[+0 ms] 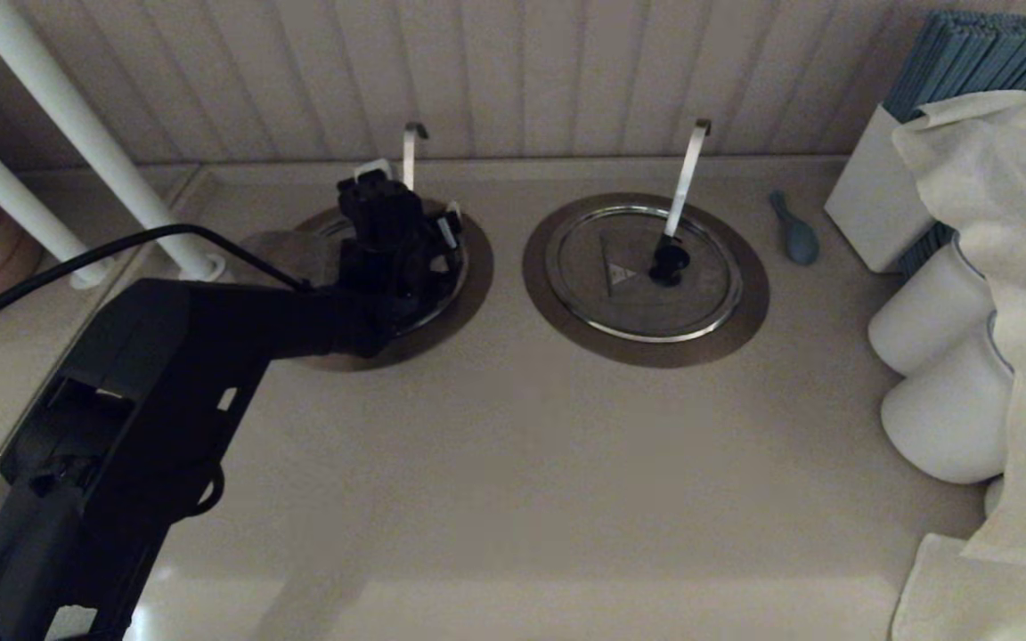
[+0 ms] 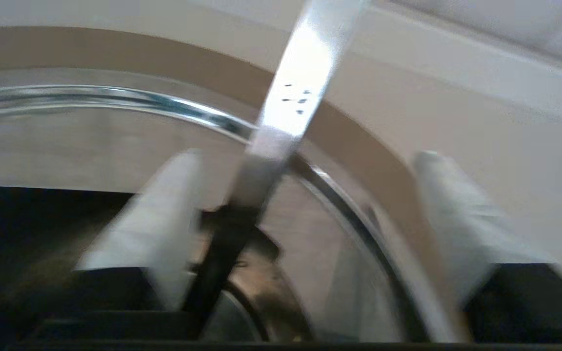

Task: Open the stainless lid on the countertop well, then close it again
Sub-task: Stir with a spoon

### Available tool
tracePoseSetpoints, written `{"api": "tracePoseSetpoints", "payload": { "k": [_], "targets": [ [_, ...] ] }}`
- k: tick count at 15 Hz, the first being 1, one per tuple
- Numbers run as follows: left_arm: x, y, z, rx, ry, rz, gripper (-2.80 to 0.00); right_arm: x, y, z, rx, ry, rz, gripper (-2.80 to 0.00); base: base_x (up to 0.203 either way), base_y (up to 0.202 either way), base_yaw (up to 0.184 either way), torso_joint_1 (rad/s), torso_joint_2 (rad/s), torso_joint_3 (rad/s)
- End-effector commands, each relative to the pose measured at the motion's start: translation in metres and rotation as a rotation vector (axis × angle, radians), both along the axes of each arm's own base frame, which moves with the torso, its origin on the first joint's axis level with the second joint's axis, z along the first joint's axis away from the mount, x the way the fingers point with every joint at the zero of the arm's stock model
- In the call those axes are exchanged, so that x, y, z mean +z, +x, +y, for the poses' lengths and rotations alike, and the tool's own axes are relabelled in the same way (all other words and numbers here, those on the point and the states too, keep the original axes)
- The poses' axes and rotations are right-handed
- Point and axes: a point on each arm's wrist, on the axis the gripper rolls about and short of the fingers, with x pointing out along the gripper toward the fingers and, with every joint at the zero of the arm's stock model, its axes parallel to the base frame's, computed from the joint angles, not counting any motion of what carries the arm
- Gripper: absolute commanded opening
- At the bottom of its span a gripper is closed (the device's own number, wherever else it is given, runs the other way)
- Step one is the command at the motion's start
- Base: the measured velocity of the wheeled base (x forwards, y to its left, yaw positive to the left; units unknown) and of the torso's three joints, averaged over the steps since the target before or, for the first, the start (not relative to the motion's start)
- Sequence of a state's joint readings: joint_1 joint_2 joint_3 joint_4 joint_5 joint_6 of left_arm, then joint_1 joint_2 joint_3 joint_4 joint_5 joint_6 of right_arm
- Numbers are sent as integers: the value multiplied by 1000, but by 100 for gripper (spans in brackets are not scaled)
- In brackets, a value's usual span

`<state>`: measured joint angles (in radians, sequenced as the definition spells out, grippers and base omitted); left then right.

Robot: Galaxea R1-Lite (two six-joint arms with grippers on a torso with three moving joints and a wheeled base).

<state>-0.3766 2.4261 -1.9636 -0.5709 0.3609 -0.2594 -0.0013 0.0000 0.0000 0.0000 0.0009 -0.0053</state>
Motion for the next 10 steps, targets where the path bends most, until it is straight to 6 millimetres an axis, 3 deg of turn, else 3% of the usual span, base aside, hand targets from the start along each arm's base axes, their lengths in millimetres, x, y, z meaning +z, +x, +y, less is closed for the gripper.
{"api": "tracePoseSetpoints", "payload": {
  "k": [1,10],
  "targets": [
    [-4,2,0,4,7,5,-280,0,0,0,2,-1,0,-280,0,0,0,0,0,0],
    [6,-2,1,4,1,-14,-280,0,0,0,0,-1,0,-280,0,0,0,0,0,0]
  ]
}}
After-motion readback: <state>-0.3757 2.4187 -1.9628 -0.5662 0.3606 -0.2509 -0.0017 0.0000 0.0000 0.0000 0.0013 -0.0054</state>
